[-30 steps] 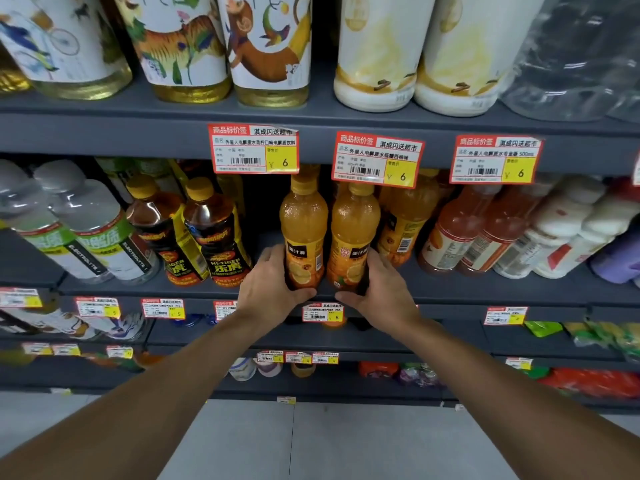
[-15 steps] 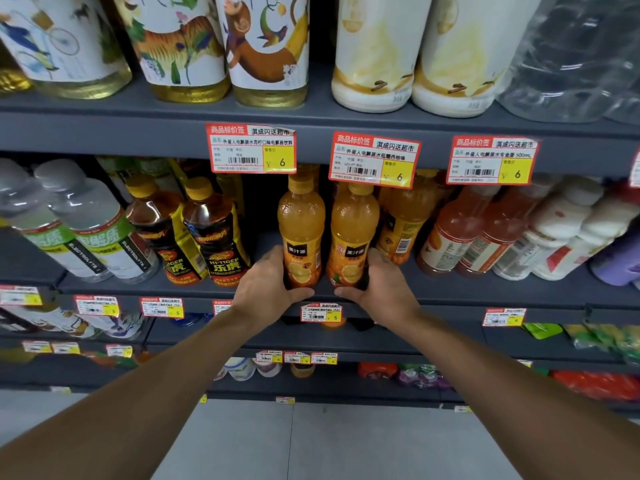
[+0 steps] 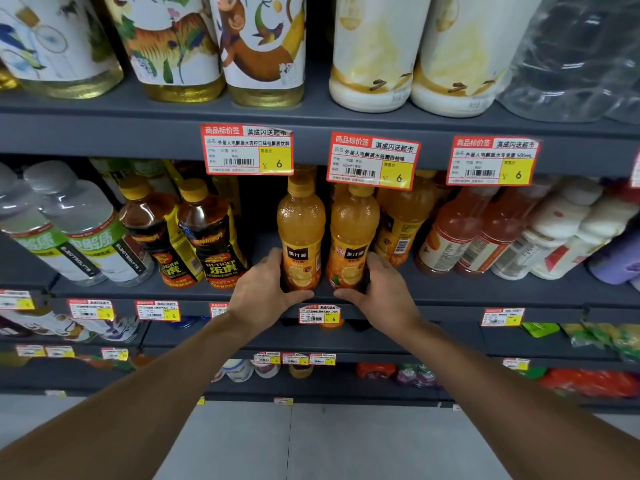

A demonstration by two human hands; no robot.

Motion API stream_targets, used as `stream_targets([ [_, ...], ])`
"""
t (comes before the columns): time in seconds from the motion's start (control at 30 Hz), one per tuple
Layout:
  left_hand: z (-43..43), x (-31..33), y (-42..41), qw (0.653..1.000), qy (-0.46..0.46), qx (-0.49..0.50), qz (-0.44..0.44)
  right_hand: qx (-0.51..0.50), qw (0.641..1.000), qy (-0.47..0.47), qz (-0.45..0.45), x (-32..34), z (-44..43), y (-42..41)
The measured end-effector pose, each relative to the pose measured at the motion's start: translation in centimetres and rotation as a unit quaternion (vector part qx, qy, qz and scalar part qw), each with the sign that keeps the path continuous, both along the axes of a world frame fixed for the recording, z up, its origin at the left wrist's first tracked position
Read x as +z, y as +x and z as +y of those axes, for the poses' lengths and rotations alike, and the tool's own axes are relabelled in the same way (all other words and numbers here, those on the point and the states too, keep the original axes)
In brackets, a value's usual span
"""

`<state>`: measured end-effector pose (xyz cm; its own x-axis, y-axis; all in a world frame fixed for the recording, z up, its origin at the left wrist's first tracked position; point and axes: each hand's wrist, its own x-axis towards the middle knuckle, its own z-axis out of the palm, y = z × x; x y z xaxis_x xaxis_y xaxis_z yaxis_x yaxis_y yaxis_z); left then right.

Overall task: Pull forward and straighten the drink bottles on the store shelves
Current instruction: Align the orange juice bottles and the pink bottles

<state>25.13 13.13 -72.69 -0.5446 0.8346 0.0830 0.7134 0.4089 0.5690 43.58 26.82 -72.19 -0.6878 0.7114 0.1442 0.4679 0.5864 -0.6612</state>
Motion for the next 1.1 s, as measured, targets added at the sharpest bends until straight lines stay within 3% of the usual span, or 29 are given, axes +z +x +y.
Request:
stream_targets([
  [0.57, -0.2, 0.4, 2.1, 0.998, 0.003, 0.066, 0.021, -0.01, 1.0, -0.015, 0.009, 0.3, -0.5, 0.5],
  [0.77, -2.2, 1.0, 7.9, 0.976, 0.142, 0.153, -0.058, -0.094, 0.995, 0.002, 0.02, 0.3, 0.1, 5.1],
  [0.97, 1.0, 1.9, 14.4, 0.99, 0.121, 0.021, -0.076, -0.176, 0.984, 0.013, 0.011, 1.3, 2.9, 8.4],
  [1.1, 5.7, 2.5, 16.6, 0.993, 0.079, 0.034, -0.079, -0.287, 0.956, -0.02, 0.062, 1.5, 3.9, 8.7],
])
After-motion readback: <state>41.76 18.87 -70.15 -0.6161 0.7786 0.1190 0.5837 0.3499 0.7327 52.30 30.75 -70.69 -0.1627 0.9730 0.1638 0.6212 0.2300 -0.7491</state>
